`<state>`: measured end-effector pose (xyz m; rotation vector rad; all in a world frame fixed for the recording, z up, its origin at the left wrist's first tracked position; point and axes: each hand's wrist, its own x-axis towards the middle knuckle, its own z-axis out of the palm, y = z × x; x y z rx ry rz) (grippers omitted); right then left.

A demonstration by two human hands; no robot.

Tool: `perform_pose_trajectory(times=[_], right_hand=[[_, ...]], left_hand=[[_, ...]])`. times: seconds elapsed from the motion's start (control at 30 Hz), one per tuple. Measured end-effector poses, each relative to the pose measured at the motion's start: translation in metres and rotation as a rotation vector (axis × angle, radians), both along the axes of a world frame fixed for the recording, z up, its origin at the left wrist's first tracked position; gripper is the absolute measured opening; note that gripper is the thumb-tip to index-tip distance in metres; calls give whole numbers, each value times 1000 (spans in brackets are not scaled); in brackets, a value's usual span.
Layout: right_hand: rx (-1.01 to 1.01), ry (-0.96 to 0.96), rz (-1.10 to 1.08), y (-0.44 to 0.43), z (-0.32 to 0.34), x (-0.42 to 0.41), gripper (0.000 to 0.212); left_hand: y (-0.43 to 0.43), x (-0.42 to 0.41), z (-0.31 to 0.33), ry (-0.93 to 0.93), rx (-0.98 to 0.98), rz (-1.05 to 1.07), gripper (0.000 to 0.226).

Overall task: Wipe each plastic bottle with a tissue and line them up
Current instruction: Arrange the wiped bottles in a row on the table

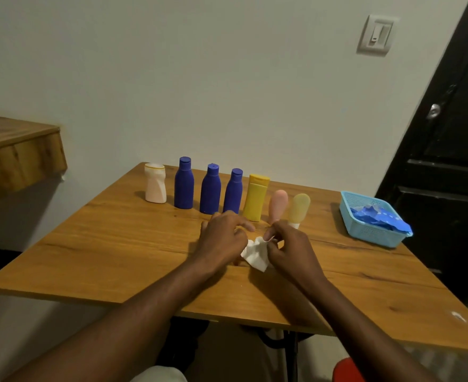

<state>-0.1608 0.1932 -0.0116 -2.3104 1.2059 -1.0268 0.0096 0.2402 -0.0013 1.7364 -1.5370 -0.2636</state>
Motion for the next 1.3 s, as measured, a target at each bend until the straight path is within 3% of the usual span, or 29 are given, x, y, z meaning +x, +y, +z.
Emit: perform_pose_trajectory(times=[0.13,0.33,0.5,0.6,0.73,0.97,1.13,1.3], right_hand=[[61,-100,-5,-11,20,-11,14],[115,-114,51,-17,21,-17,9],[78,-99,58,-15,12,-10,3],[48,-78,86,-14,16,-4,24],[12,-124,150,-8,33,16,3],[-164,-44,244,-8,86,80,7],[-244,33,358,-24,133,136,23],[-398,221,431,-43,159,208,15]], left_hand=[[-10,-12,24,66,-54,-149,21],[-24,-20,28,70,-20,-193,18],[-18,-4,15,182,-55,-201,14],[-12,7,16,179,-96,-141,30],[-6,28,29,139,-197,-75,14],[7,94,66,176,-400,36,20],[9,149,94,154,-385,134,29],[-3,214,98,169,-214,235,43]])
